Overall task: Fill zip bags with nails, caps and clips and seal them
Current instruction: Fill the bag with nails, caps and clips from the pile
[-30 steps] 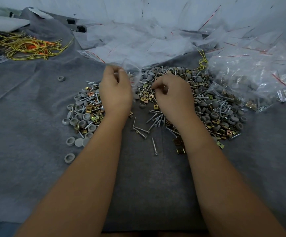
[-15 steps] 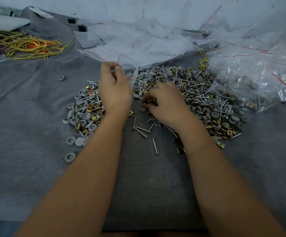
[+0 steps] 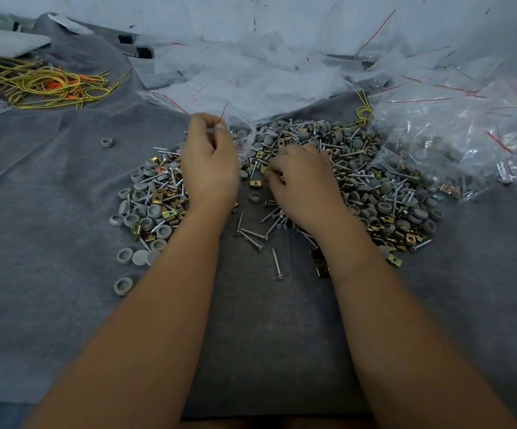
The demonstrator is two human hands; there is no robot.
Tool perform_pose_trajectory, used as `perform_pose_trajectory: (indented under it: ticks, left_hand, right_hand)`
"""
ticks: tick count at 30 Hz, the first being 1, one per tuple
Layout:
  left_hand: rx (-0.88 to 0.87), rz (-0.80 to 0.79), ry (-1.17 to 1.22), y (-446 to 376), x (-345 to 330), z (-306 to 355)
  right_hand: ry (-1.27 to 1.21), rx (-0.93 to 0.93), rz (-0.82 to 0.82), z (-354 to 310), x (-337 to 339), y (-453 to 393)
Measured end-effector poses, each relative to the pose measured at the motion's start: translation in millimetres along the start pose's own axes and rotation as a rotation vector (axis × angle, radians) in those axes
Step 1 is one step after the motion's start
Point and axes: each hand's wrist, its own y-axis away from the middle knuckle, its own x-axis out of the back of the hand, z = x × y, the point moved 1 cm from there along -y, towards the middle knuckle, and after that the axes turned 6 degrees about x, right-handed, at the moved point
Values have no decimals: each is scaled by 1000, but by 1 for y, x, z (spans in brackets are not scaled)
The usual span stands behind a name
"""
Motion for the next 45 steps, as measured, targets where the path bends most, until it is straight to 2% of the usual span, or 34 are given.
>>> perform_pose_trajectory:
  ticks: [4, 7, 9, 12, 18, 24, 27, 32, 35, 45]
  left_hand:
    - [-8, -41, -40, 2, 0, 0]
    - [-35, -115, -116, 4, -2, -1]
    - [-66, -171, -172, 6, -3, -1]
    - [-83, -238, -202, 8, -3, -1]
    - [-71, -255, -176, 8, -3, -1]
    - [54, -94, -47, -1, 0, 1]
    - [118, -18, 40, -6, 4, 2]
    - [190, 45, 156, -9, 7, 3]
    - [198, 51, 171, -9, 7, 4]
    - [218, 37, 144, -6, 5, 4]
  right_hand:
    - [-479, -230, 205, 3, 8, 0]
    - [-724, -341, 341, 6, 15, 1]
    - [-866, -359, 412, 6, 18, 1]
    - [-923, -312, 447, 6, 20, 1]
    - [-847, -231, 307, 2, 13, 2]
    - [-836, -237, 369, 1, 13, 1]
    - [-700, -143, 239, -5, 11, 1]
    - [-371, 166, -49, -19, 5, 2]
    - [-291, 252, -152, -22, 4, 2]
    - [-180, 223, -125, -30, 2, 3]
